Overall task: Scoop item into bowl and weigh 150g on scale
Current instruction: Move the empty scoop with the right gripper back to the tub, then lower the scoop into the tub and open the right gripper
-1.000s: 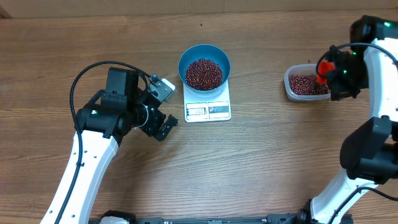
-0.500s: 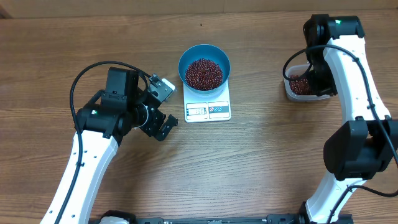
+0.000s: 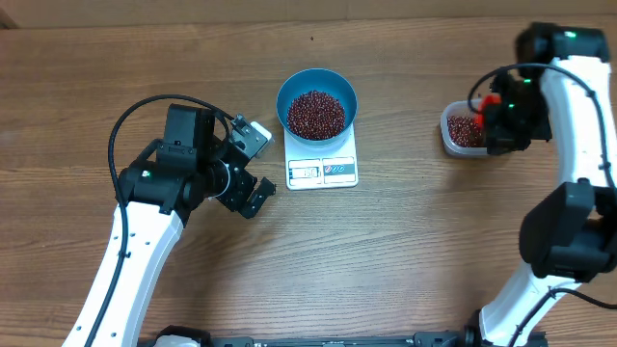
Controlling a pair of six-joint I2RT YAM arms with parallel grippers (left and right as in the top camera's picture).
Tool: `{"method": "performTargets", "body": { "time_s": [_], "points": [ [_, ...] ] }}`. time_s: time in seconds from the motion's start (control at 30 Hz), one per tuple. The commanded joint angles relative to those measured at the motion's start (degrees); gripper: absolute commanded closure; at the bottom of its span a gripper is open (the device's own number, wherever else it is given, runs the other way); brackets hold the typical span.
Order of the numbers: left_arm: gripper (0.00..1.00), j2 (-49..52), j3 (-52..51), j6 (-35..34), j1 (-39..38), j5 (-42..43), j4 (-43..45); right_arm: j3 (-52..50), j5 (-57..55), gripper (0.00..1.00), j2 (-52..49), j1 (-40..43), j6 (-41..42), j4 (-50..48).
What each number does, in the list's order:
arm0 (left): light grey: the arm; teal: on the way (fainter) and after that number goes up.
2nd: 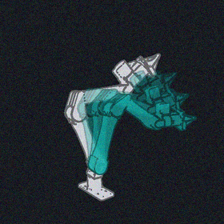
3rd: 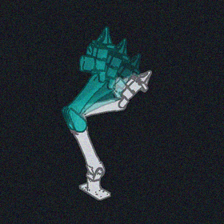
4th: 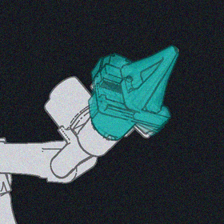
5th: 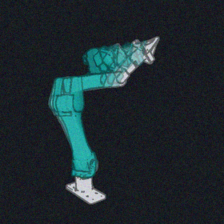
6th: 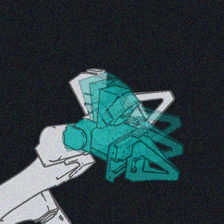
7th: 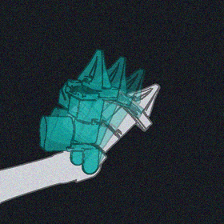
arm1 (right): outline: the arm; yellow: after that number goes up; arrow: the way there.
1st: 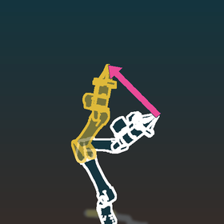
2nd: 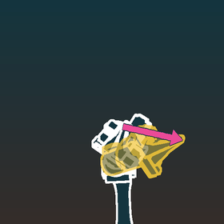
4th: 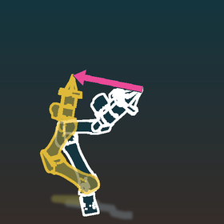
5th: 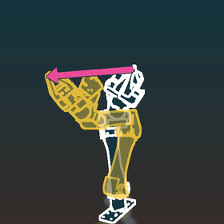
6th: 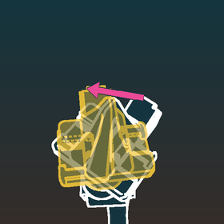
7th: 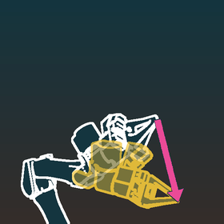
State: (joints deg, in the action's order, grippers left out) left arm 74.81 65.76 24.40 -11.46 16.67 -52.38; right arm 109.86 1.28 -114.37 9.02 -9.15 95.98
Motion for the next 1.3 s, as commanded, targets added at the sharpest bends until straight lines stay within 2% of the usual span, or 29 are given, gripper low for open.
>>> {"method": "performTargets", "body": {
  "time_s": [0.0,0.17,0.47,0.53,0.83,1.07,1.13,1.27],
  "points": [
    [0.00,0.1,0.2,0.5,0.4,-0.4,-0.1,-0.4,16.6,0.96,1.6,3.3,-6.1,-0.3],
    [0.00,0.1,0.2,0.5,0.4,-0.4,-0.1,-4.0,23.6,0.96,1.6,6.6,-11.0,-2.2],
    [0.00,0.1,0.2,0.5,0.4,-0.4,-0.1,-13.1,33.2,0.96,1.4,12.2,-11.5,-10.1],
    [0.00,0.1,0.2,0.5,0.4,-0.4,-0.1,-13.2,35.5,0.92,1.4,13.4,-11.5,-10.0],
    [0.00,0.1,0.2,0.5,0.4,-0.4,-0.1,-13.7,37.8,0.90,1.4,14.2,-11.5,-9.6],
    [0.00,0.1,0.2,0.5,0.4,-0.4,-0.1,-18.6,37.8,0.89,1.3,14.2,-11.5,-12.2],
    [0.00,0.1,0.2,0.5,0.4,-0.4,-0.1,-19.5,37.8,0.84,1.3,14.2,-11.5,-12.5],
    [0.01,0.1,0.2,0.5,0.4,-0.4,-0.1,-19.8,37.8,0.60,1.3,14.3,-11.5,-12.6]
  ]
}}
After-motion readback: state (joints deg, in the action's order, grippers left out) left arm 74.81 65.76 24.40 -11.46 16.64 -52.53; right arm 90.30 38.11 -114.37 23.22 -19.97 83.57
